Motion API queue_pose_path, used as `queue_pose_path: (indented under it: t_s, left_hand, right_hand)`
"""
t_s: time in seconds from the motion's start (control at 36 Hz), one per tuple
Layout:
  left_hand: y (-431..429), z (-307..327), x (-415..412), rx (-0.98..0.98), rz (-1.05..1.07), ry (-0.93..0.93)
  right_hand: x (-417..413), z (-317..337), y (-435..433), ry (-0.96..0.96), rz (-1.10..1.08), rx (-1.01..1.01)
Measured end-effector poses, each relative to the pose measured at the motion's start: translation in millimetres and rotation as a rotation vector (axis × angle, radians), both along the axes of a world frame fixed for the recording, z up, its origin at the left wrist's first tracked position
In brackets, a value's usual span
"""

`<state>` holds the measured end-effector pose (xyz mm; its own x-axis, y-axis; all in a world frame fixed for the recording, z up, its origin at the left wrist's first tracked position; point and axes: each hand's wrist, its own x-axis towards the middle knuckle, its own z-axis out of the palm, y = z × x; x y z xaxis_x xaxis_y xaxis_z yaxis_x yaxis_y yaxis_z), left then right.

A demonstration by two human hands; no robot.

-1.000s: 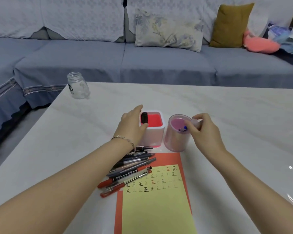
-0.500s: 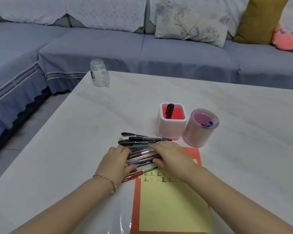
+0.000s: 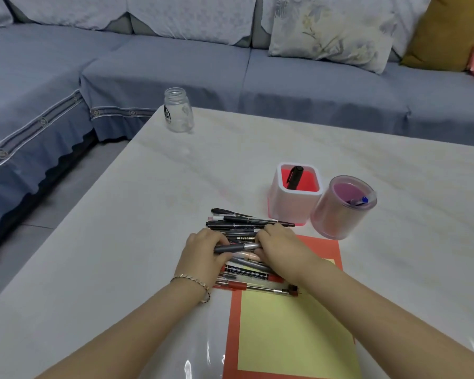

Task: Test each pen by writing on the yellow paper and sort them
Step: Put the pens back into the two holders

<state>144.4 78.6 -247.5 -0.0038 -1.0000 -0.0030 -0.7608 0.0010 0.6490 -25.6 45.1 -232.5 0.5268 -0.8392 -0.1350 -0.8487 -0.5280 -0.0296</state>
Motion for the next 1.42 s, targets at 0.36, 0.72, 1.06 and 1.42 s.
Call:
queue_pose_path:
  t_s: [0.36,0.72,1.06,1.42]
  left_hand:
    - [-4.6,0.1,2.6,-0.02,-0.136,-0.184]
    - [-9.3,7.6,-7.8,-0.037,-0.342,-0.593]
    - [-4.9,14.2,-7.1,0.0,-0.377,-0.483]
    - [5.5,65.6,-33.7,-0.112,-0.01,0.455]
  right_hand:
    - [-41.8,39.4,26.9,-0.692,-0.442,0.286]
    - [-56.8,64.0,66.9,-1.027,-0.602,0.33]
    - [-57.6,109.9,28.9,-1.165,-0.544,-0.117]
    - [-102.1,96.9,-18.0,-0.726,-0.738,-0.343]
